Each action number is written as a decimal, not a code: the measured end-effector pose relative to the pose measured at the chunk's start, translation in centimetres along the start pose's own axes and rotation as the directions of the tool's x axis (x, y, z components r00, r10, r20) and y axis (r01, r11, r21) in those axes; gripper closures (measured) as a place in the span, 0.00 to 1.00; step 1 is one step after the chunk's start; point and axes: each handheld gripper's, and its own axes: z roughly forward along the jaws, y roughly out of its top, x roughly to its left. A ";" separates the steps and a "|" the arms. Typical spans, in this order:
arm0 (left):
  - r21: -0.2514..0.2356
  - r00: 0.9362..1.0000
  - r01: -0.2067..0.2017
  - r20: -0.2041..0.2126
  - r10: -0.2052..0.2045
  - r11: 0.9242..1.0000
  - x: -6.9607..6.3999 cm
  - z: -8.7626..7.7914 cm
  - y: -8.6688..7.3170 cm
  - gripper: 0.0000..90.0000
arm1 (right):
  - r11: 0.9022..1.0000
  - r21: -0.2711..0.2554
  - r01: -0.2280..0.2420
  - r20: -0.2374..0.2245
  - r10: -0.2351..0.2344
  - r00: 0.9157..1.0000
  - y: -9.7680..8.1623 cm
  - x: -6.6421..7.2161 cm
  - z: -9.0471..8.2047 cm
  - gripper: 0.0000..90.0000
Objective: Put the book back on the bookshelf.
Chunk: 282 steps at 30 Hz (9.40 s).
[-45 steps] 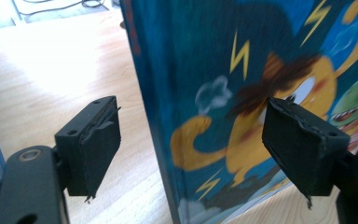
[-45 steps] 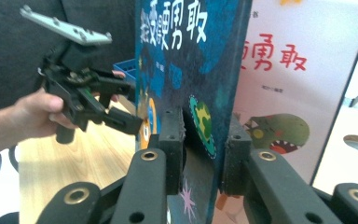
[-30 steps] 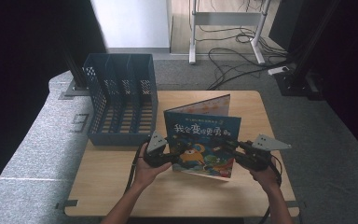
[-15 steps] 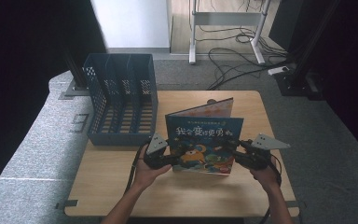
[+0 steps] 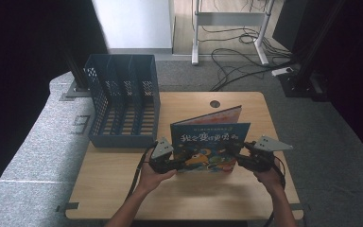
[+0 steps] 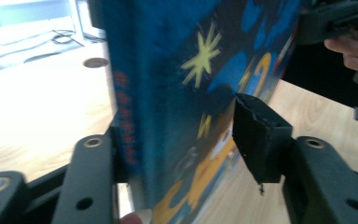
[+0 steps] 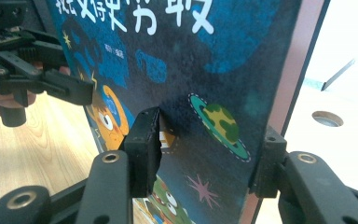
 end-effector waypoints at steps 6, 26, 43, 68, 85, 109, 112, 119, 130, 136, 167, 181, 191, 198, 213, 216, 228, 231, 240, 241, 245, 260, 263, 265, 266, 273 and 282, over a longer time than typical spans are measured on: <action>-0.008 1.000 0.002 -0.007 -0.002 1.000 -0.1 0.0 -0.1 0.52 | 1.000 0.002 0.008 0.014 -0.008 1.000 0.0 0.0 0.2 0.55; -0.045 1.000 0.013 0.008 -0.012 0.999 -0.1 -0.3 -0.6 0.60 | 1.000 0.007 0.002 0.026 -0.002 1.000 0.3 -0.5 1.0 0.48; -0.043 0.999 0.001 0.038 0.001 0.999 -0.5 -0.4 -0.7 0.70 | 0.998 -0.063 -0.026 0.097 0.032 0.995 0.4 -1.1 0.6 0.37; -0.025 0.999 0.013 0.039 -0.012 1.000 -0.9 -0.1 -0.9 0.69 | 0.994 -0.095 -0.059 0.081 0.067 0.994 2.0 -0.8 1.8 0.25; -0.051 0.997 0.049 0.055 -0.046 0.997 -0.3 -0.4 -0.7 0.68 | 0.994 -0.092 -0.062 0.061 0.068 0.996 2.4 -0.2 3.3 0.28; -0.162 0.997 0.054 0.056 -0.045 0.985 1.6 -3.4 -1.9 0.91 | 0.997 -0.067 -0.036 0.043 0.039 0.998 3.1 1.2 7.0 0.25; -0.172 0.998 0.063 0.025 -0.059 0.983 2.1 -3.8 -2.0 0.91 | 0.996 -0.077 -0.049 0.059 0.054 0.997 2.8 0.8 6.1 0.25; -0.203 0.997 0.074 0.005 -0.074 0.976 2.6 -4.4 -2.4 0.91 | 0.994 -0.078 -0.077 0.087 0.084 0.993 1.7 0.0 4.7 0.26; -0.257 0.995 0.094 0.012 -0.094 0.962 2.5 -5.4 -2.5 0.91 | 0.987 -0.051 -0.152 0.107 0.157 0.982 -1.8 -0.7 3.5 0.26; -0.261 0.992 0.127 0.015 -0.128 0.957 2.9 -5.6 -2.7 0.91 | 0.986 -0.039 -0.164 0.115 0.168 0.979 -3.2 -0.6 3.4 0.27; -0.317 0.990 0.142 0.027 -0.141 0.938 2.6 -6.8 -1.4 0.91 | 0.986 -0.019 -0.166 0.116 0.168 0.979 -4.7 -0.4 2.9 0.27; -0.381 0.989 0.134 -0.001 -0.146 0.915 3.3 -10.7 0.8 0.91 | 0.987 0.011 -0.162 0.128 0.159 0.979 -5.5 -0.3 2.9 0.27; -0.403 0.990 0.116 -0.030 -0.140 0.908 3.7 -12.4 1.7 0.91 | 0.984 0.017 -0.180 0.136 0.176 0.975 -6.1 -0.7 2.8 0.27; -0.425 0.989 0.107 -0.051 -0.142 0.899 4.0 -13.9 2.4 0.91 | 0.981 0.018 -0.191 0.145 0.187 0.972 -6.4 -0.9 2.7 0.27; -0.442 0.982 0.094 -0.107 -0.156 0.892 5.0 -16.3 3.0 0.91 | 0.976 0.070 -0.206 0.177 0.191 0.965 -7.4 -1.5 3.4 0.27; -0.446 0.981 0.095 -0.110 -0.159 0.890 5.3 -16.6 3.0 0.91 | 0.975 0.080 -0.209 0.179 0.193 0.965 -7.5 -1.4 3.5 0.27; -0.455 0.971 0.114 -0.136 -0.195 0.883 6.9 -18.0 2.9 0.91 | 0.967 0.123 -0.223 0.212 0.194 0.958 -8.3 -1.7 3.8 0.27; -0.456 0.968 0.113 -0.148 -0.200 0.883 7.2 -18.1 3.1 0.91 | 0.965 0.134 -0.225 0.218 0.193 0.957 -8.4 -1.7 3.8 0.27; -0.460 0.966 0.113 -0.157 -0.207 0.881 7.9 -18.5 3.5 0.91 | 0.962 0.161 -0.223 0.234 0.182 0.955 -8.9 -1.8 4.0 0.27; -0.460 0.965 0.116 -0.158 -0.209 0.880 8.0 -18.5 3.5 0.91 | 0.961 0.166 -0.220 0.234 0.179 0.956 -9.0 -1.8 4.1 0.27; -0.465 0.961 0.125 -0.161 -0.223 0.877 8.5 -18.8 3.5 0.91 | 0.960 0.174 -0.220 0.239 0.175 0.955 -9.1 -1.7 4.2 0.27; -0.471 0.949 0.109 -0.213 -0.233 0.875 9.5 -19.0 3.8 0.91 | 0.950 0.247 -0.191 0.238 0.132 0.962 -9.8 -1.4 5.0 0.27; -0.473 0.947 0.105 -0.221 -0.232 0.875 9.6 -19.0 4.0 0.91 | 0.948 0.254 -0.192 0.242 0.130 0.962 -9.9 -1.3 5.2 0.27; -0.477 0.946 0.108 -0.220 -0.237 0.872 9.8 -19.0 4.2 0.91 | 0.947 0.258 -0.191 0.243 0.127 0.962 -9.9 -1.3 5.2 0.27; -0.480 0.945 0.108 -0.223 -0.240 0.871 9.8 -19.1 4.3 0.91 | 0.947 0.261 -0.189 0.244 0.125 0.962 -9.9 -1.3 5.2 0.27; -0.501 0.937 0.118 -0.231 -0.263 0.858 10.1 -19.5 4.7 0.91 | 0.944 0.270 -0.192 0.250 0.124 0.960 -10.0 -1.3 5.2 0.27; -0.513 0.927 0.108 -0.258 -0.273 0.851 10.7 -19.9 5.6 0.91 | 0.940 0.270 -0.211 0.270 0.136 0.953 -10.0 -1.6 5.1 0.28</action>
